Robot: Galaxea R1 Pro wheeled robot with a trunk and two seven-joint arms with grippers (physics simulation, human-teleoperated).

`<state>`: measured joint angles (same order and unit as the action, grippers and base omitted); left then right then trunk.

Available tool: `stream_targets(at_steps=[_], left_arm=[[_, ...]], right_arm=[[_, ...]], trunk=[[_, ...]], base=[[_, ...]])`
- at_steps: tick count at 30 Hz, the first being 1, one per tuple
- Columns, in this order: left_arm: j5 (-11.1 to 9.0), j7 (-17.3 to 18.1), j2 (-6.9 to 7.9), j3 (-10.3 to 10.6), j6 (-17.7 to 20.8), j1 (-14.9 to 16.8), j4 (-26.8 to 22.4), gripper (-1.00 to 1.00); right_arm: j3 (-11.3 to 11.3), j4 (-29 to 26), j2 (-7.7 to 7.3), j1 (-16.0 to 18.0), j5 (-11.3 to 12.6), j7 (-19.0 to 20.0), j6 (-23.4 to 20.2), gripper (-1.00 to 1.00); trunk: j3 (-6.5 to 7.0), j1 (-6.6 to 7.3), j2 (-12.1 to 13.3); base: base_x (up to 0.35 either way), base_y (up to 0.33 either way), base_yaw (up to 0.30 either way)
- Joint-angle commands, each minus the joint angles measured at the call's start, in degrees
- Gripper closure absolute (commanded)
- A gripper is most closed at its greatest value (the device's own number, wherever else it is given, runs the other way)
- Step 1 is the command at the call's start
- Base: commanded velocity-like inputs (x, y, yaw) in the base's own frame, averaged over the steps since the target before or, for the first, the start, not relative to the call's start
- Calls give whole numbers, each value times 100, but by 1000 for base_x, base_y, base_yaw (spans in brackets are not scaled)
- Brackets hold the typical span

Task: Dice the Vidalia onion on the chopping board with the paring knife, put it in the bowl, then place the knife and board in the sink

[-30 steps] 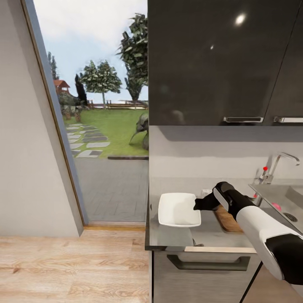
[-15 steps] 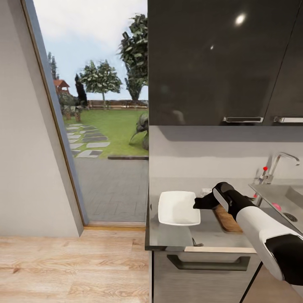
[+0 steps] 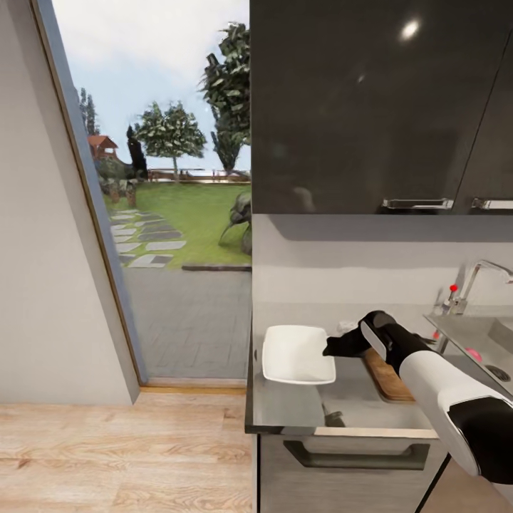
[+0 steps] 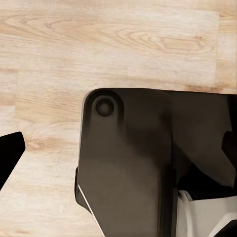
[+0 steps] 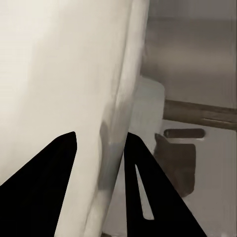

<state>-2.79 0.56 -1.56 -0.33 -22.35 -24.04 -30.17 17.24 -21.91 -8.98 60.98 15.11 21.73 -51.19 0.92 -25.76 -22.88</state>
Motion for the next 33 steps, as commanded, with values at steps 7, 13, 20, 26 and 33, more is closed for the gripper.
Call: stream_targets(at_steps=[7,13,20,26,33], left_arm=[[-28,6,-2,-3,-6,-4,-6,-100],[-34,6,-2,-3,-4,-4,-3,-100],[-37,6,-2,-3,-1,-4,2,-100],[-37,6,-2,-3,2,-4,3,-100],[-39,6,-2,-3,2,-4,3,-100]], right_arm=[[44,57,-13,-1,44,163,52,100],[47,168,-16,-7,41,173,98,100],[172,202,-16,-7,-8,173,100,100],[300,204,-16,-7,-109,173,100,100],[327,205,-15,-7,-122,173,100,100]], trunk=[[0,-2,-4],[0,-2,-4],[0,-2,-4],[-25,-2,-4],[-85,-2,-4]], base=[[3,0,0],[0,0,0],[0,0,0],[0,0,0],[0,0,0]])
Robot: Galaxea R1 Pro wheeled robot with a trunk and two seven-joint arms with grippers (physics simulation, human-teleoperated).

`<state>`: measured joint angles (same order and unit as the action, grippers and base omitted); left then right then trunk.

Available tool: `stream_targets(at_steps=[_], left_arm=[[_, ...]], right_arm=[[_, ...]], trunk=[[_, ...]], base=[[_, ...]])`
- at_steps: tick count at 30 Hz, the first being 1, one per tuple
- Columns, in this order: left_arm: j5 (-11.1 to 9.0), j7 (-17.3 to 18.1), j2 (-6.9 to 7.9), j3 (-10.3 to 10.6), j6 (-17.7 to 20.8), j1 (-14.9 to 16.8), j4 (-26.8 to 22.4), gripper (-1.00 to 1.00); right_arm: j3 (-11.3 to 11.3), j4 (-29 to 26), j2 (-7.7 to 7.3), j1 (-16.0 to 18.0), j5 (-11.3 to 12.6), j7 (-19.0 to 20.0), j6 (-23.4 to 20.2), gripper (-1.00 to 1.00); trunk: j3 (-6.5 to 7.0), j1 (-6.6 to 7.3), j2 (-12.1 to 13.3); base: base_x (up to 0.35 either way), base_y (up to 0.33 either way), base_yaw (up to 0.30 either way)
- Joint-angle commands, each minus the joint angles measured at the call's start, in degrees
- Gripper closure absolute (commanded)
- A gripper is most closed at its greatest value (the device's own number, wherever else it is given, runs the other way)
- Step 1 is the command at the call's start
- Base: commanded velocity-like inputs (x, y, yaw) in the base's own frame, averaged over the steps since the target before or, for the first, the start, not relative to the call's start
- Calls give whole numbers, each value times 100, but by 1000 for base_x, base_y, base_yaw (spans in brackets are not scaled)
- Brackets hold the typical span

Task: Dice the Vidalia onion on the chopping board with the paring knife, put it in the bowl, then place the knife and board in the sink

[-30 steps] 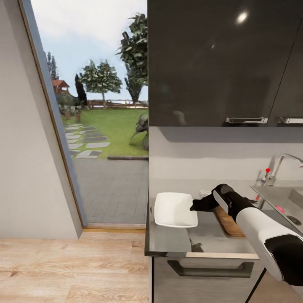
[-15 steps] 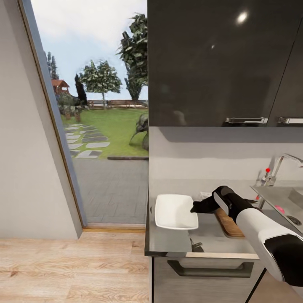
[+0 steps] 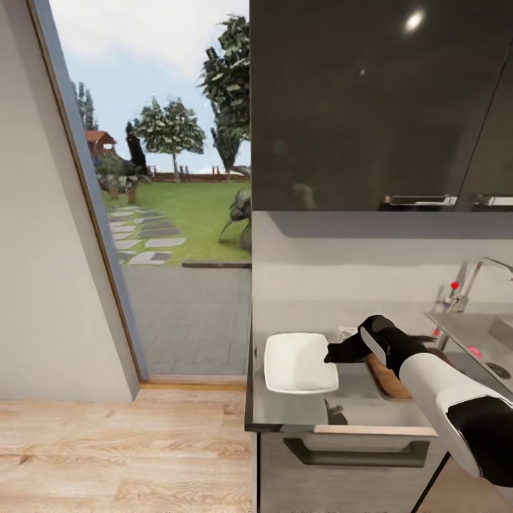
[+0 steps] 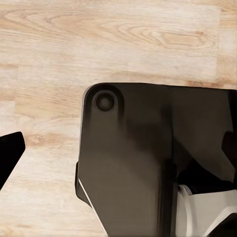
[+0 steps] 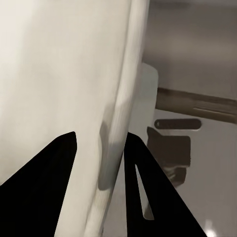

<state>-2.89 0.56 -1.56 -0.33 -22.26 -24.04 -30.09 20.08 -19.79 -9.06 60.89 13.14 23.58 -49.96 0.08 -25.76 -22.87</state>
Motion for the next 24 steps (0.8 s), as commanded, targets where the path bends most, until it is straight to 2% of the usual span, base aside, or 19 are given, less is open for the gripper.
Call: stream_targets(at_steps=[1,12,24], left_arm=[[-29,6,-2,-2,-6,-4,-6,-100],[-31,6,-2,-3,-6,-4,-6,-100],[-33,6,-2,-2,-6,-4,-6,-100]], right_arm=[[41,-8,-7,2,75,-11,-23,100],[47,-8,-8,2,74,-11,-23,100],[45,-8,-6,2,74,-11,-23,100]], trunk=[[-10,-2,-4],[-111,-2,-4],[-198,-2,-4]], base=[[0,0,0],[28,0,0],[225,0,0]])
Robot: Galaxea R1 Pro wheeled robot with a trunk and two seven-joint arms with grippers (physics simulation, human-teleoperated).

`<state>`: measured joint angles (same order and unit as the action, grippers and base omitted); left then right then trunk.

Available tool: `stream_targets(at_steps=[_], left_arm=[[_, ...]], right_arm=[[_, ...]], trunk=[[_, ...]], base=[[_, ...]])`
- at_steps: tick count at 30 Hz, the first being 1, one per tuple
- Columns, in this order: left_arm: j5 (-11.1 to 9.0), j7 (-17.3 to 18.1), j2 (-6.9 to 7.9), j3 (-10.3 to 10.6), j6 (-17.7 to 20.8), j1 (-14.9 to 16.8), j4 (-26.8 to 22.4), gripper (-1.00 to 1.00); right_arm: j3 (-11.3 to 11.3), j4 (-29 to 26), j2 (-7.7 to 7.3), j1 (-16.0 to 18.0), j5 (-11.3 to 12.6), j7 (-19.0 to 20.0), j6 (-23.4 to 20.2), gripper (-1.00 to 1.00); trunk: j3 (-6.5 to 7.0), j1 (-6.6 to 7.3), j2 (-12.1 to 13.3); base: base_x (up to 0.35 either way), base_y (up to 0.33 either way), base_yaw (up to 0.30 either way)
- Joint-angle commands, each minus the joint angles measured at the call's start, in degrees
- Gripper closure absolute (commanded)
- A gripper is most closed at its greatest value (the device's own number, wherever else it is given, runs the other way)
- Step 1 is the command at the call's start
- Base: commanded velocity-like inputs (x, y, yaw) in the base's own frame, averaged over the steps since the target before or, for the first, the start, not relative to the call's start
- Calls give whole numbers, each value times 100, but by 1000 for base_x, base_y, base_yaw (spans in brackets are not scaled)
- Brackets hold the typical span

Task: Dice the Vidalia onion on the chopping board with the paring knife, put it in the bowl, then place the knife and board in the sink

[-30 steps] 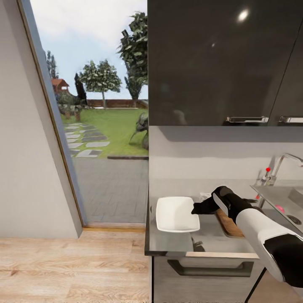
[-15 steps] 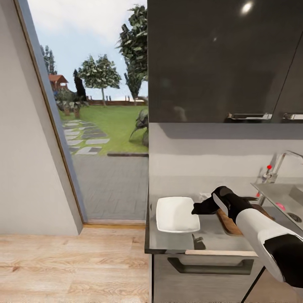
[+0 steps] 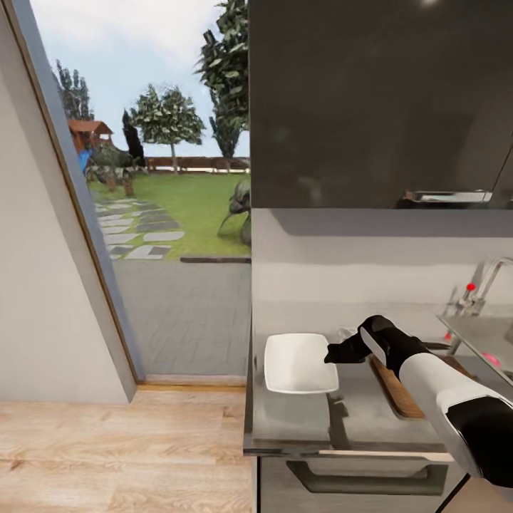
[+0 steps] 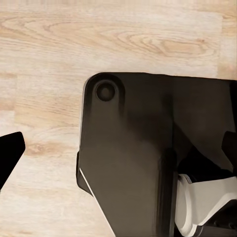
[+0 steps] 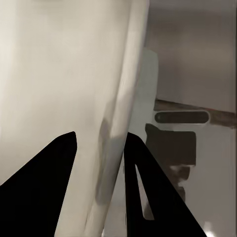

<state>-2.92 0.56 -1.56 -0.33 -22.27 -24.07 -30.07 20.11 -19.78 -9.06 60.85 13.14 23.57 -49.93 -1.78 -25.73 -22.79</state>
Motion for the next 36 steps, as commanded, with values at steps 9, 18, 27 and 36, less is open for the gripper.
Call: stream_targets(at_steps=[9,18,27,36], left_arm=[[-25,6,-2,-3,-5,-1,43,-100],[-25,6,-2,-3,-6,-1,45,-100],[-25,6,-2,-3,-5,-1,45,-100],[-16,6,-2,-3,-5,-1,41,-100]], right_arm=[[38,3,-8,6,75,-11,-25,100],[39,9,-9,6,75,-11,-25,100],[42,9,-8,6,75,-11,-25,100],[37,7,-17,6,75,-11,-25,100]], trunk=[[-25,-5,-13],[-98,-5,-13],[-179,-5,-13],[-216,-5,-13]], base=[[18,0,0],[0,0,0],[0,0,0],[0,0,0]])
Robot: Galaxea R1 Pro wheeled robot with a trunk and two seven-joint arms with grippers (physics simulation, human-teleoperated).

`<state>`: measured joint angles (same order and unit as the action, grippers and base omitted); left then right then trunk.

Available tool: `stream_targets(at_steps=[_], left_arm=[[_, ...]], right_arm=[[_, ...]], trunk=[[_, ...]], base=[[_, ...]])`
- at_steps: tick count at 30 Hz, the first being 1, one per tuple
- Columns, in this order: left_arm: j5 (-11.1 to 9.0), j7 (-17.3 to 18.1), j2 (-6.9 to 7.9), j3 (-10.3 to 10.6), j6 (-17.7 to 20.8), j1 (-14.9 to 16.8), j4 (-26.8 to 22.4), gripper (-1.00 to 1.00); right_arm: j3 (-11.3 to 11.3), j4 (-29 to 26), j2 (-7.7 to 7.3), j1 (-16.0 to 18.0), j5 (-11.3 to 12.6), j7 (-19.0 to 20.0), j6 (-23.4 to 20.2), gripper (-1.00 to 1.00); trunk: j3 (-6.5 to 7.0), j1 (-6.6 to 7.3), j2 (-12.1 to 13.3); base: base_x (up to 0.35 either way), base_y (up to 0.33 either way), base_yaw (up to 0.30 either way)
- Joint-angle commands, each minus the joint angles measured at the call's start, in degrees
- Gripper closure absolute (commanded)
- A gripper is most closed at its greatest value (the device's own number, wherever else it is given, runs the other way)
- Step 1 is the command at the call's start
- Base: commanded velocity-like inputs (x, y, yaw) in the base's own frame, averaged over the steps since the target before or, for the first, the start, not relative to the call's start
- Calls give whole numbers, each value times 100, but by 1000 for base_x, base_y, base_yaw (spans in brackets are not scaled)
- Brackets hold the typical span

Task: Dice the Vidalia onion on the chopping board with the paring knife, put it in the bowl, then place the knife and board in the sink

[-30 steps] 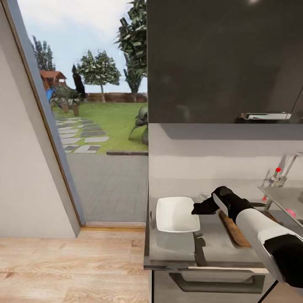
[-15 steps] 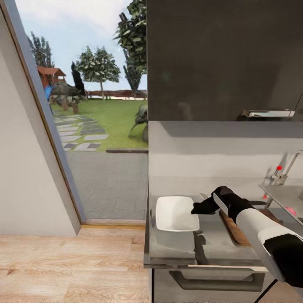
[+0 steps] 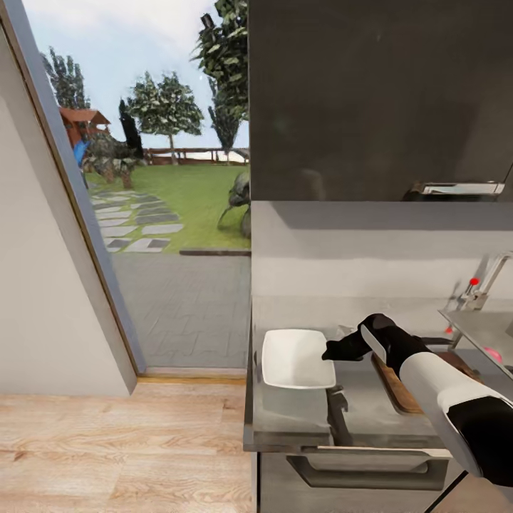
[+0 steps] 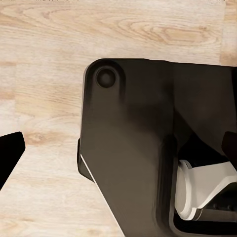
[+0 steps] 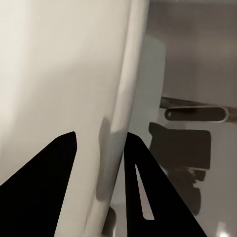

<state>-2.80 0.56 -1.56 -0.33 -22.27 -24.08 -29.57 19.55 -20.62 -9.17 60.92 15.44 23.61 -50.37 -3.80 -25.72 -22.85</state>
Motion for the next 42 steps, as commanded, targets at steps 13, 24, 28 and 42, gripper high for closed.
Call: stream_targets(at_steps=[13,24,28,42], left_arm=[[-36,6,-2,-3,-5,0,-5,-100],[-37,6,-2,-2,-5,0,3,-100],[-37,6,-2,-2,-5,0,4,-100],[-37,6,-2,-4,-5,0,4,-100]], right_arm=[[93,90,-6,-1,-155,-14,19,100],[101,92,1,-1,-155,-14,19,100],[102,93,3,-1,-155,-14,19,100],[102,92,11,-1,-155,-14,19,100]], trunk=[[93,-6,-7],[156,-6,-7],[158,-6,-7],[159,-6,-7]], base=[[0,0,-51],[0,0,-33],[0,0,-3],[0,0,0]])
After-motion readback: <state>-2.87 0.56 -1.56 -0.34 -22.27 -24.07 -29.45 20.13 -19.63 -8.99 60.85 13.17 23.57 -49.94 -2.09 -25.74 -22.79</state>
